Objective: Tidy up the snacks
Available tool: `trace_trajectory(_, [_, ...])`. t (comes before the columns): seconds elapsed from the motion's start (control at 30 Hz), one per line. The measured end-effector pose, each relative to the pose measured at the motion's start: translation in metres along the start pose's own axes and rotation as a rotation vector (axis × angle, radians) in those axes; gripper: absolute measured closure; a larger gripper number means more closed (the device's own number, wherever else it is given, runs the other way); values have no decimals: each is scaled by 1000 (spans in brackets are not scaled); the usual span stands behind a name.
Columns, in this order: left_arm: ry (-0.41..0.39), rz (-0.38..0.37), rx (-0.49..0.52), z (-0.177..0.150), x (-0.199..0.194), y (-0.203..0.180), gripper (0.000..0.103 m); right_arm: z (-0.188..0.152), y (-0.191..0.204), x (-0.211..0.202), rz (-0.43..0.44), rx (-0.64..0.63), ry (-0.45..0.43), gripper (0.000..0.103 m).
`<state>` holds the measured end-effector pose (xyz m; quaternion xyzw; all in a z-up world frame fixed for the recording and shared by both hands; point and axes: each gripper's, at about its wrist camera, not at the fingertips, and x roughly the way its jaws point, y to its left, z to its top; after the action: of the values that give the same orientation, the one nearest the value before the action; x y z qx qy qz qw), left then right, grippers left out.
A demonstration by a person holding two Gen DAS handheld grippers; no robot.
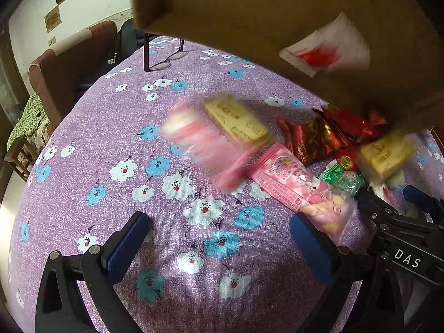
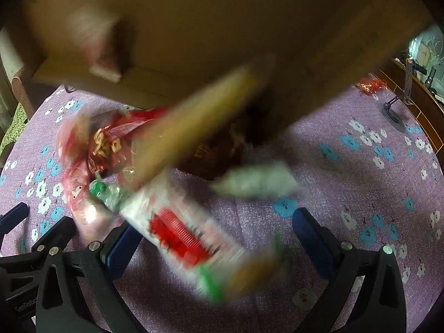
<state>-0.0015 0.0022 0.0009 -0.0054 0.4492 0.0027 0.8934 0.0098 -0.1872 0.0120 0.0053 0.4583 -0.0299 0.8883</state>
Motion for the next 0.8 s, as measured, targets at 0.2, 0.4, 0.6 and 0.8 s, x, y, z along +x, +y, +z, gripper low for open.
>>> trace_trajectory(0.2, [0,0,0,1,1,0,0,0,-2,0,0,0,0,0])
trace_trajectory(0.4, [0,0,0,1,1,-1,0,0,-1,1,0,0,0,0])
trace_trajectory(0.6, [0,0,0,1,1,-1,0,0,-1,1,0,0,0,0])
trace_trajectory(0.8, [1,0,0,1,1,-1,0,0,0,1,0,0,0,0])
